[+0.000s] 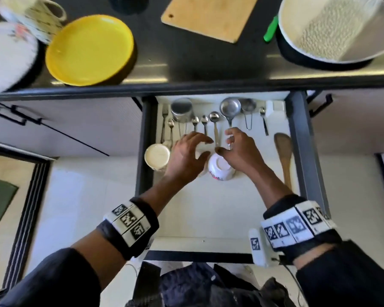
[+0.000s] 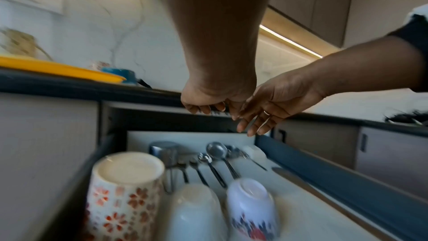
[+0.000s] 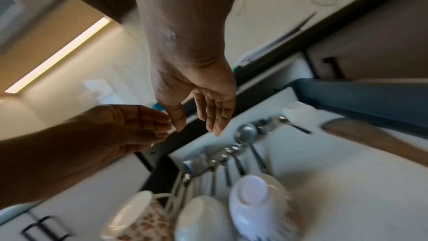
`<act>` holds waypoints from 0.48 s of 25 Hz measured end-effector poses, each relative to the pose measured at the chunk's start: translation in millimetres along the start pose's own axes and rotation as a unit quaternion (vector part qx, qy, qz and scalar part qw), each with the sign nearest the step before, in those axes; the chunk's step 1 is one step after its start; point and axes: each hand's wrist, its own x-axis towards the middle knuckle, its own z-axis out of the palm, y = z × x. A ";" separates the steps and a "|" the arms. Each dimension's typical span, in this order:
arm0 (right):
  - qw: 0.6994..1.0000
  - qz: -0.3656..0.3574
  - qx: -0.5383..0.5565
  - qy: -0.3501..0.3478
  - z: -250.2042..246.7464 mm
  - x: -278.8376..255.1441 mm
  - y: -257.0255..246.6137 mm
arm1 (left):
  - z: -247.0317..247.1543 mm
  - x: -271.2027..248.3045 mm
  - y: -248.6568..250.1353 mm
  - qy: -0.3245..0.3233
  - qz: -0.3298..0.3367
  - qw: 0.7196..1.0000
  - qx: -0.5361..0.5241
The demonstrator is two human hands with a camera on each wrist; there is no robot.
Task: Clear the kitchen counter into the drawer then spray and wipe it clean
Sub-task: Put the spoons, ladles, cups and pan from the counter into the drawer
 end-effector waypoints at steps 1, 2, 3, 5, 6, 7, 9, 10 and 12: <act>0.998 -0.049 0.029 0.029 5.9 -3.8 -25.6 | -23.6 -1.0 -0.7 0.044 -0.009 0.999 -0.015; 0.992 -0.100 0.060 0.045 14.3 -8.2 -50.0 | -47.9 -3.8 -4.6 0.084 -0.023 0.996 -0.027; 0.983 -0.147 0.099 0.048 24.4 -11.8 -73.1 | -72.2 -8.6 -10.9 0.123 -0.039 0.991 -0.043; 0.963 -0.210 0.167 0.032 49.8 -15.1 -118.4 | -122.9 -26.6 -28.7 0.191 -0.081 0.974 -0.085; 0.956 -0.226 0.184 0.027 64.2 -16.7 -137.8 | -146.3 -39.6 -38.0 0.213 -0.099 0.966 -0.103; 0.952 -0.236 0.192 0.027 77.4 -17.2 -154.6 | -166.1 -52.5 -47.6 0.228 -0.114 0.960 -0.115; 0.948 -0.245 0.204 0.022 106.6 -21.3 -191.0 | -205.1 -79.9 -72.0 0.249 -0.128 0.953 -0.117; 0.945 -0.246 0.214 0.017 124.1 -23.6 -212.2 | -227.8 -92.9 -87.9 0.252 -0.128 0.953 -0.109; 0.939 -0.244 0.240 0.019 164.7 -27.9 -256.8 | -281.0 -115.9 -124.3 0.244 -0.125 0.957 -0.095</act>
